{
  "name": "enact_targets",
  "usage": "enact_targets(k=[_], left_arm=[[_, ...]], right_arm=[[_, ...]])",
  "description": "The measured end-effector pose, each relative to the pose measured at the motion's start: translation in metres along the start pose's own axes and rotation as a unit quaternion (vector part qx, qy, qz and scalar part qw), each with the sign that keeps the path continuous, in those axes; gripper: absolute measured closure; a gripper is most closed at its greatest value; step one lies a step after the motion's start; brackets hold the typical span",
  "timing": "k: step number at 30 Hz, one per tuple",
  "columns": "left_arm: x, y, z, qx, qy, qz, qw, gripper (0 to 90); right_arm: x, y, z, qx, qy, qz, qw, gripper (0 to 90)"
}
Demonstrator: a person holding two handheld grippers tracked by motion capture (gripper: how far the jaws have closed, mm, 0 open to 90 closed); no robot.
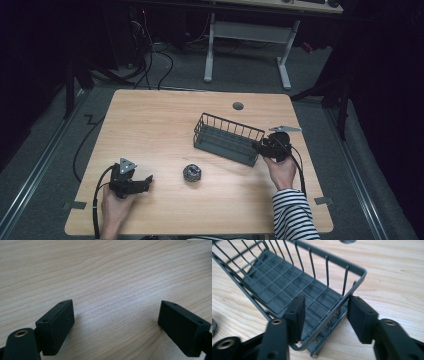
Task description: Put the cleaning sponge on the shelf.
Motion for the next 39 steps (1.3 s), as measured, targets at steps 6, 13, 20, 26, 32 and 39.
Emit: enact_targets(k=[6, 13, 20, 26, 32, 39], left_arm=[[0.000, 0.000, 0.000, 0.001, 0.000, 0.000, 1.0000, 14.1], [0.000, 0.000, 0.000, 0.001, -0.001, -0.001, 1.0000, 14.1], [0.000, 0.000, 0.000, 0.001, -0.001, -0.001, 1.0000, 14.1], [0.000, 0.000, 0.000, 0.000, -0.001, -0.001, 1.0000, 14.1], [0.000, 0.000, 0.000, 0.001, -0.002, 0.000, 1.0000, 14.2], [0.000, 0.000, 0.000, 0.000, -0.001, 0.000, 1.0000, 14.2]], right_arm=[[0.017, -0.004, -0.006, -0.006, -0.038, 0.004, 0.9993, 37.3], [0.037, 0.008, -0.008, 0.022, -0.072, -0.006, 0.9972, 36.9], [0.046, 0.018, 0.007, 0.028, -0.084, -0.027, 0.9957, 37.2], [0.055, 0.034, 0.026, 0.040, -0.112, -0.051, 0.9916, 39.5], [0.055, 0.045, 0.038, 0.046, -0.118, -0.070, 0.9894, 39.8], [0.042, 0.070, 0.058, 0.069, -0.102, -0.096, 0.9878, 40.8]])
Point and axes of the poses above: each handheld gripper's, and its own axes: x roughly backward along the jaws, z roughly out of its underside, y roughly to its left, the point moved 7 cm from there along -x, roughly forward along the jaws
